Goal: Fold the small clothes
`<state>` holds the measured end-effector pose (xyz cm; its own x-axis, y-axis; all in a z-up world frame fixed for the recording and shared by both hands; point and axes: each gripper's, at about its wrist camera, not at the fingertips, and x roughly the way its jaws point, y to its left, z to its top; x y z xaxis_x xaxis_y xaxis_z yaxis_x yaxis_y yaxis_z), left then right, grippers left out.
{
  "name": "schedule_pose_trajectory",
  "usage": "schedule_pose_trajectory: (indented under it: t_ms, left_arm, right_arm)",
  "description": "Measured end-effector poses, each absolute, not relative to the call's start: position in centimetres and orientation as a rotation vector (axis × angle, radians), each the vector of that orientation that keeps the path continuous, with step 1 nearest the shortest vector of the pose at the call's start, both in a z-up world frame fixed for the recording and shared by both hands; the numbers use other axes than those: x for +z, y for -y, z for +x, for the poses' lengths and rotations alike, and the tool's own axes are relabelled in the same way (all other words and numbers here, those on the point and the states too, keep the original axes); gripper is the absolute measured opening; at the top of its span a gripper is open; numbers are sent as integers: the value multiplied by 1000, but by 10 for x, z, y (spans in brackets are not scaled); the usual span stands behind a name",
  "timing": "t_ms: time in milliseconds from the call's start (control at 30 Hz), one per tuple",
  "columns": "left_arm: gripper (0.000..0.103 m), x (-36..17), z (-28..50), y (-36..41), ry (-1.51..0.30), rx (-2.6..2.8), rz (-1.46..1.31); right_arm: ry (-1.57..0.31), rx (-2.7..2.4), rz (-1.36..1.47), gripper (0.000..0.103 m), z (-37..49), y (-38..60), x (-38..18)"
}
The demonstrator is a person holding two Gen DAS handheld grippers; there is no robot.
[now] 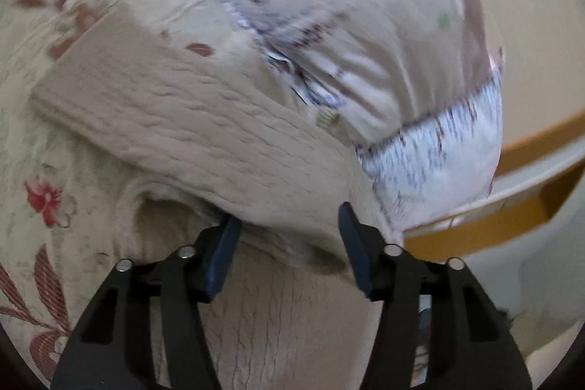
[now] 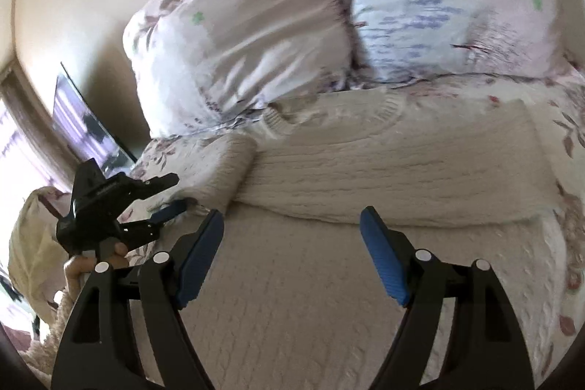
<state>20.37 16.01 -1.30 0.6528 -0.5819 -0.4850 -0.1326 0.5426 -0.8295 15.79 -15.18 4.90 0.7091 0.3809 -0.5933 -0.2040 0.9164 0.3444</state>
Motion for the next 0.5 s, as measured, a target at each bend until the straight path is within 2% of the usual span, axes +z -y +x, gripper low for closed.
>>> schedule_pose_trajectory:
  t_ms: [133, 200, 233, 267, 400, 500]
  left_arm:
    - [46, -11, 202, -179, -812, -239, -1044]
    - [32, -10, 204, -186, -798, -207, -1057]
    - [20, -7, 207, -188, -793, -192, -1048]
    - [15, -3, 210, -187, -787, -184, -1034]
    - [11, 27, 226, -163, -737, -210, -918]
    - [11, 51, 238, -117, -702, -311, -810]
  right_arm:
    - [-714, 377, 208, 78, 160, 132, 49]
    - [-714, 374, 198, 78, 158, 131, 46]
    - [-714, 367, 197, 78, 157, 133, 44]
    - [-717, 354, 203, 78, 157, 138, 41]
    - [-717, 305, 252, 78, 158, 162, 38]
    - [-703, 262, 292, 78, 157, 181, 39]
